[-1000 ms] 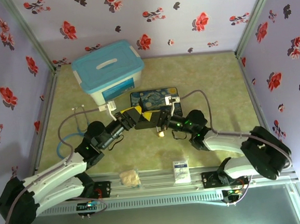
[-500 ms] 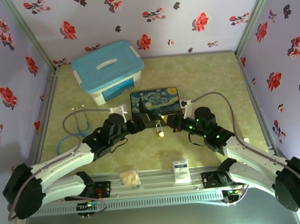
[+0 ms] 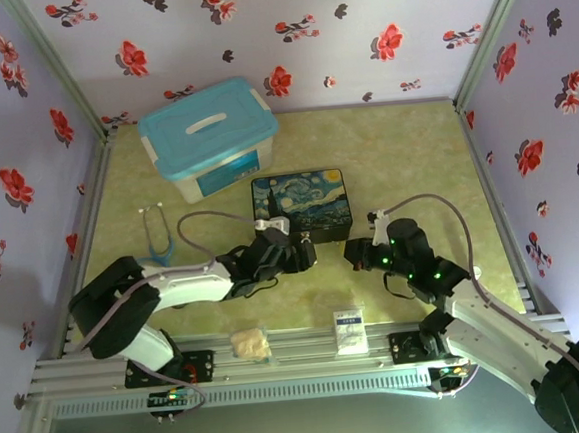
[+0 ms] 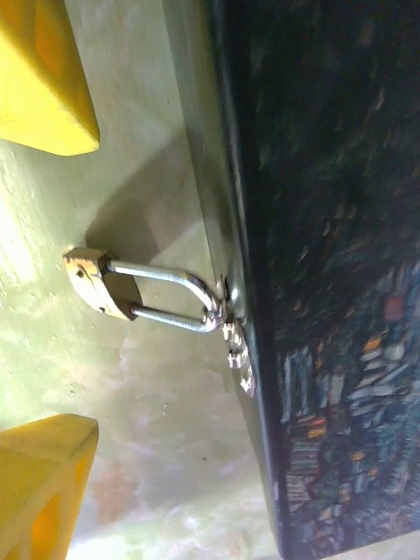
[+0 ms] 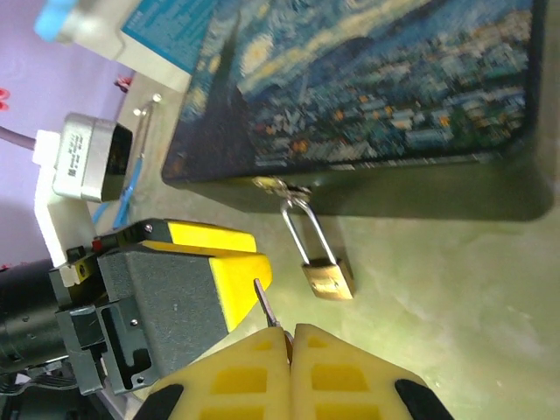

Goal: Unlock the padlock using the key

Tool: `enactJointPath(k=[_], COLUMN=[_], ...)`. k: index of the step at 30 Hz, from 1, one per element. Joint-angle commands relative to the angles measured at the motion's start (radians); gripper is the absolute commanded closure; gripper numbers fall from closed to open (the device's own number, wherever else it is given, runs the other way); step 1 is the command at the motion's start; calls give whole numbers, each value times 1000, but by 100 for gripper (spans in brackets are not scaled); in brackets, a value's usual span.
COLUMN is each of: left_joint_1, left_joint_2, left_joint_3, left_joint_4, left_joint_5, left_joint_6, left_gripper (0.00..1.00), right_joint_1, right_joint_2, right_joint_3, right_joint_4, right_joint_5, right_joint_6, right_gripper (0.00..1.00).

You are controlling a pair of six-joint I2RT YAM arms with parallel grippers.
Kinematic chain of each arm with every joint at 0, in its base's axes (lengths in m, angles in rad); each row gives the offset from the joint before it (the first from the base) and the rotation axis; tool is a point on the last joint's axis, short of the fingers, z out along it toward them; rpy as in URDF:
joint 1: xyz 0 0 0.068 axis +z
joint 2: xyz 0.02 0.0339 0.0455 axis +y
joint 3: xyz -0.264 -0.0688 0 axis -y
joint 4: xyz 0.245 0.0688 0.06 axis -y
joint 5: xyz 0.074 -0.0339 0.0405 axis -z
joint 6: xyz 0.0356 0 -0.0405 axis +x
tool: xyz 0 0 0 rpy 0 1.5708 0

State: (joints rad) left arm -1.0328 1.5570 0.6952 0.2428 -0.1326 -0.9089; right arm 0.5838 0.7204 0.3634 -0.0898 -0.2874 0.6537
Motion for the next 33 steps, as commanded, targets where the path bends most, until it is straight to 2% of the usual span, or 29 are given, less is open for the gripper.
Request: enactJointPath(k=[1, 5, 9, 14, 16, 22, 28, 33], left_joint_1=[-43, -28, -26, -26, -26, -26, -25, -27], left_joint_2=[37, 95, 150, 176, 186, 225, 235, 281], left_joint_3=[87, 67, 68, 64, 56, 39, 37, 23], left_joint_4=[-39, 34, 79, 111, 136, 210, 189, 269], left_joint_5=[-90, -66, -59, -53, -50, -33, -57, -55], left_joint_6=[64, 31, 5, 6, 1, -46, -63, -88], left_gripper=[22, 22, 28, 41, 50, 68, 70, 71], right_joint_1=[-6, -6, -6, -6, -6, -6, -6, -6], right_joint_2=[-44, -74, -77, -90, -97, -98, -71, -45], right_joint_3=[-18, -35, -43, -55, -65, -78, -126, -146], right_joint_4=[-53, -55, -51, -63, -68, -62, 22, 80], right_joint_5=[3, 6, -5, -9, -3, 3, -10, -19], right_joint_6=[-10, -1, 0, 3, 3, 17, 76, 105], right_gripper=[100, 100, 100, 100, 100, 100, 100, 100])
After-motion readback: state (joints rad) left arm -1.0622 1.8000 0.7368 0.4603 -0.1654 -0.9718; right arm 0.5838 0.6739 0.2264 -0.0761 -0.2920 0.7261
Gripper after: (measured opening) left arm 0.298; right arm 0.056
